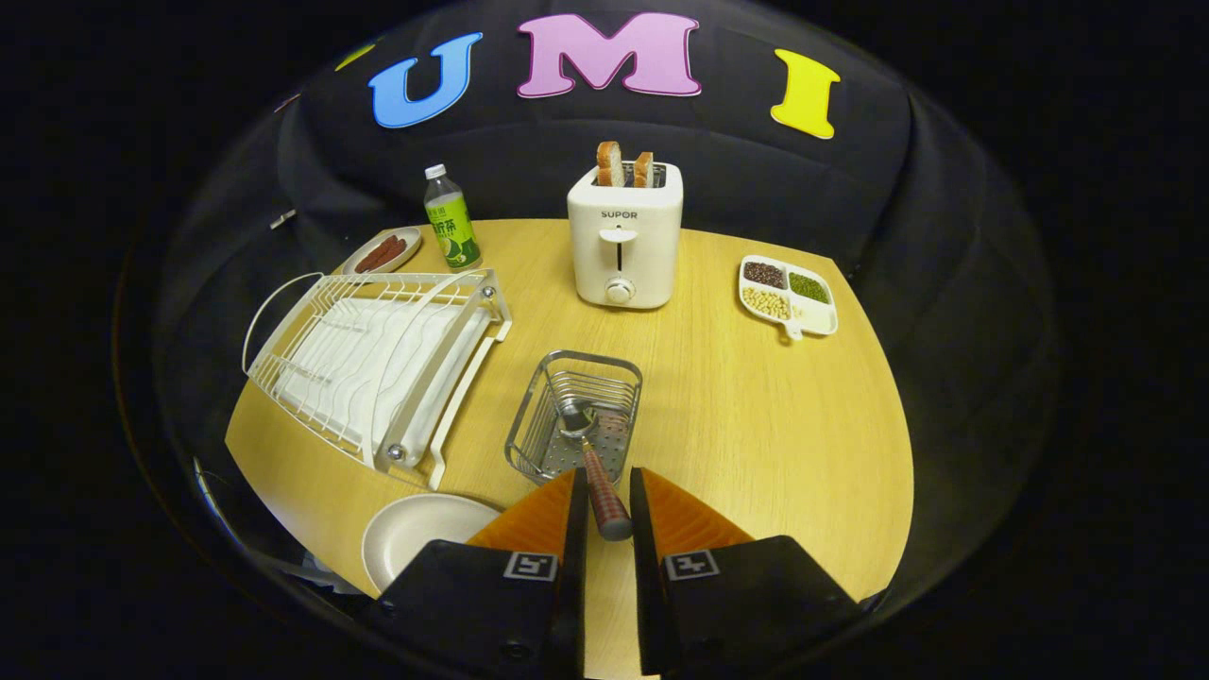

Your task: Take the plate from the dish rack, then take the spoon from the basket and place it into the plate.

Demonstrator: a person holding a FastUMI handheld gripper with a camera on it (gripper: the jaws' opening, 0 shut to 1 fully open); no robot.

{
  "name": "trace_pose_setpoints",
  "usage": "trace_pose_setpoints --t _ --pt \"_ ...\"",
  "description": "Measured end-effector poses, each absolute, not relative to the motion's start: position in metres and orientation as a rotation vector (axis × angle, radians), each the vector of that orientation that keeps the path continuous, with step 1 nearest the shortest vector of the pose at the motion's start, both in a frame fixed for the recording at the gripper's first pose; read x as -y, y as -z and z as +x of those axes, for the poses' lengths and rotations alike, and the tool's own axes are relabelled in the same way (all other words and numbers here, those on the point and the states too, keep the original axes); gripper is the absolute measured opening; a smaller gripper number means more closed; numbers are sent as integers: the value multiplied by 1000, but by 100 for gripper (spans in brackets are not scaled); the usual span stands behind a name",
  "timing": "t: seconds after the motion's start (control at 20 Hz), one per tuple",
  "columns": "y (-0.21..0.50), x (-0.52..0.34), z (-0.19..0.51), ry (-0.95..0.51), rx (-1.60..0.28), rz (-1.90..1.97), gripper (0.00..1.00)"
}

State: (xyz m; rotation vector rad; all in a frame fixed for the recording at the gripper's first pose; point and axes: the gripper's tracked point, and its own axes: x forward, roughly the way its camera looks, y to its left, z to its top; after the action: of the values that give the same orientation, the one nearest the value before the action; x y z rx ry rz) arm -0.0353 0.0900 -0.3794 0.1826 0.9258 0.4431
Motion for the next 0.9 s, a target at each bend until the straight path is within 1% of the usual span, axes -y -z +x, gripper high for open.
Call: trace_pose_setpoints --t 0.1,0.2,0.55,0.9 --pt "377 -95 -36 -460 -916 173 17" --pt "376 -93 -36 -459 -909 141 13" --pt "349 -79 -35 -409 -877 195 13" --pt "288 -61 -42 -384 -771 264 13"
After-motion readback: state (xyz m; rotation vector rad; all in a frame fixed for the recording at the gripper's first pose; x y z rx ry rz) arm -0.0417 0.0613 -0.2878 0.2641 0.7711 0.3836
